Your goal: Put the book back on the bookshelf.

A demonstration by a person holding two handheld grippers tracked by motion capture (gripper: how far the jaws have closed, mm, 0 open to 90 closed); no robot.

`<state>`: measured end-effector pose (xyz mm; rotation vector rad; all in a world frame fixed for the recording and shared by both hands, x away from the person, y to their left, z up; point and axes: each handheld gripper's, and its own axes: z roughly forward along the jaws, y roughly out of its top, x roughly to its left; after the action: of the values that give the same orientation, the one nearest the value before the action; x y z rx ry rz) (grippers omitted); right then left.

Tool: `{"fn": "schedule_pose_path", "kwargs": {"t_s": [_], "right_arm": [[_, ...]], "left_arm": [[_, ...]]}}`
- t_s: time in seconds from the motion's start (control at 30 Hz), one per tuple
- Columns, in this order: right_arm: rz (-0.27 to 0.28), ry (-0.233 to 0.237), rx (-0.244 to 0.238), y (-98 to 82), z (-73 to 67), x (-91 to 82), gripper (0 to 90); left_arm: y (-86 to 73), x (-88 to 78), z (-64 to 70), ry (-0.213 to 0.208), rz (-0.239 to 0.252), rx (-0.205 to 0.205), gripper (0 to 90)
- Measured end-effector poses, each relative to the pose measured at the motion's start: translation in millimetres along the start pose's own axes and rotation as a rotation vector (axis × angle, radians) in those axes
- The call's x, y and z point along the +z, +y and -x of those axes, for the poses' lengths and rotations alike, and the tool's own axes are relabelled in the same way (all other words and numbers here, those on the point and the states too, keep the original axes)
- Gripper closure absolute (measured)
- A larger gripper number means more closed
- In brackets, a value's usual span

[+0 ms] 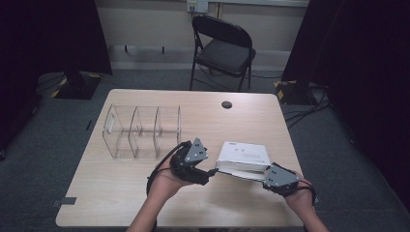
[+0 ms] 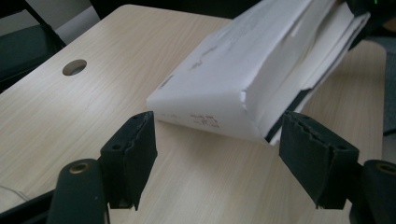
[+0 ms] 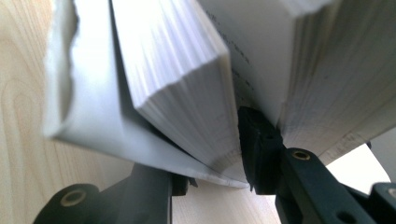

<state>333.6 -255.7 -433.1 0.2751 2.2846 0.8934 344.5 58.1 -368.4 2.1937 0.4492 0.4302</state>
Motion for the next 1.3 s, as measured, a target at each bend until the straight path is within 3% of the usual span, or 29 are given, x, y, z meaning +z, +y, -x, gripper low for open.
{"fn": "schedule_pose_path", "kwargs": {"t_s": [0.13, 0.3, 0.5, 0.7, 0.9, 1.03, 1.2, 1.3], "right_arm": [[-0.003, 0.006, 0.007, 1.1, 3.0, -0.2, 67.1], [-0.007, 0.01, 0.007, 4.6, 4.1, -1.4, 68.3], [-0.006, 0.06, 0.036, 10.5, 8.2, -6.8, 69.1], [-0.003, 0.116, 0.047, 18.0, 11.7, -11.9, 70.2], [-0.002, 0.201, 0.105, 23.1, 21.5, -16.4, 70.5], [-0.063, 0.269, 0.115, 34.4, 32.3, -18.2, 71.3], [-0.128, 0.28, 0.144, 43.5, 40.7, -17.9, 73.8], [-0.161, 0.283, 0.157, 48.2, 45.0, -16.8, 74.7]], "left_arm": [[-12.6, 5.5, -1.0, 0.0, -0.024, -0.002, 26.1], [-38.2, 30.0, 1.5, -0.025, -0.096, -0.007, 25.6], [-66.0, 56.2, 0.6, -0.018, -0.17, -0.019, 25.8], [-87.1, 64.4, -3.6, -0.008, -0.208, -0.042, 26.3], [-96.1, 65.0, -5.9, 0.005, -0.237, -0.048, 26.8], [-96.4, 65.9, -5.1, 0.009, -0.237, -0.032, 26.8], [-95.9, 66.2, -4.3, 0.014, -0.24, -0.025, 25.6], [-98.3, 66.5, -6.0, 0.006, -0.223, -0.06, 24.8]]}}
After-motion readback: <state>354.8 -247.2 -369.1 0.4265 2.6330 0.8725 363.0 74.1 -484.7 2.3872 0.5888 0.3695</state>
